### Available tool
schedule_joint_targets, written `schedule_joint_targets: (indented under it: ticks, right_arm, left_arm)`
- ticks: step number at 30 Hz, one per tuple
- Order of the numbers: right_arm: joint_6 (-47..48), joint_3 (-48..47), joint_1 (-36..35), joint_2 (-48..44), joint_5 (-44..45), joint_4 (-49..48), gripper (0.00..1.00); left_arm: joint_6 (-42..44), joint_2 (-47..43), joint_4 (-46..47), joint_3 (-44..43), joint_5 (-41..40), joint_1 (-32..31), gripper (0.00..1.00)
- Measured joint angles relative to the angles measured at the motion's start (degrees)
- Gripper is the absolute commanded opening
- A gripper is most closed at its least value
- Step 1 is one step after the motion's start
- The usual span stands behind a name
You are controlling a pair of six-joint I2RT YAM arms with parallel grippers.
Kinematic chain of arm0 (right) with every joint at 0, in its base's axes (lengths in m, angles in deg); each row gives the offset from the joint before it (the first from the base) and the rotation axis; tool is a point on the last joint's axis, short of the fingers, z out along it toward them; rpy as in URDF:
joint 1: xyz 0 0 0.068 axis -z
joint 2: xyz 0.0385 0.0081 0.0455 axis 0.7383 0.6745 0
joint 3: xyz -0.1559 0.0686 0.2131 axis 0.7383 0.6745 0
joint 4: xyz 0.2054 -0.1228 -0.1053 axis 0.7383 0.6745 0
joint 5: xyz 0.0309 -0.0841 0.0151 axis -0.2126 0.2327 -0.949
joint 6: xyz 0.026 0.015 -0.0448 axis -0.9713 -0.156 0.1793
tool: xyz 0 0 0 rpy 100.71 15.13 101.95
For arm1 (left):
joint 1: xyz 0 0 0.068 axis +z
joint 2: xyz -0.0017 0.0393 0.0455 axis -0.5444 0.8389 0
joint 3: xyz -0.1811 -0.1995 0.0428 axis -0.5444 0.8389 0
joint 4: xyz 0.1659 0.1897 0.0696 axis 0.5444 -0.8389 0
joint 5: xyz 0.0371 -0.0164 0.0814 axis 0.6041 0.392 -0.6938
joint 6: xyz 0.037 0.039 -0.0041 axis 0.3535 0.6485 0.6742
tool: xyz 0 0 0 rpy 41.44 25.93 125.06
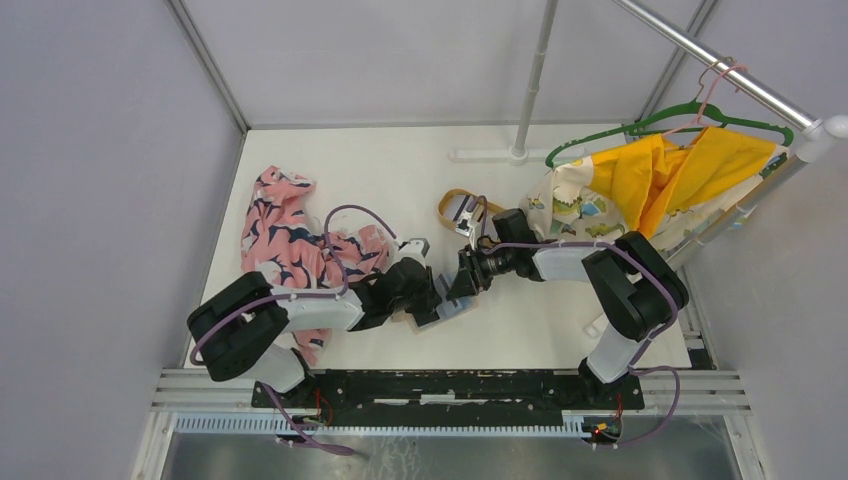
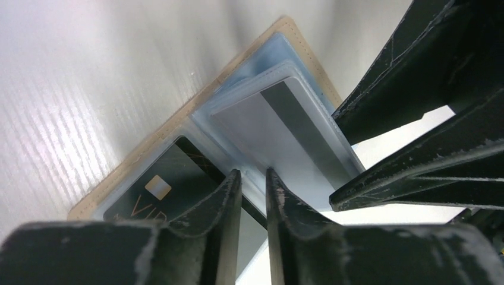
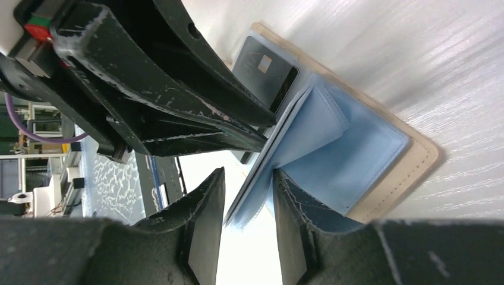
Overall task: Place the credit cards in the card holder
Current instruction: Open the card holder at the center of the board.
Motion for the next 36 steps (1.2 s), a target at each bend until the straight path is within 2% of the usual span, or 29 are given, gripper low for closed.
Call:
schedule_joint_targets:
  ticks: [13, 18, 24, 32, 36]
  right_arm:
    - [-6.10, 2.27, -0.44, 0.00, -4.76, -6.49, 0.46]
    - [-8.35, 2.78, -1.99, 0.28, -5.84, -9.94, 0.46]
    - [-10.14, 2.97, -3.50, 1.90, -6.38, -13.16, 0.47]
    - [-11.30, 3.41, -4.72, 2.23, -6.69, -15.91, 0.47]
    - [-11.28, 3.41, -6.05, 2.99, -6.78, -16.68, 0.47]
  left_arm:
    - [-2.14, -10.51, -0.28, 6.32, 0.17, 0.00, 0.55]
    - [-4.37, -13.60, 0.17, 9.11, 0.04, 0.00, 0.68]
    - [-6.78, -18.80, 0.24, 11.19, -0.33, 0.00, 0.70]
    - [-7.98, -24.92, -0.44, 13.05, -2.73, 0.00, 0.83]
    - [-8.04, -25.38, -0.46, 13.05, -3.26, 0.00, 0.85]
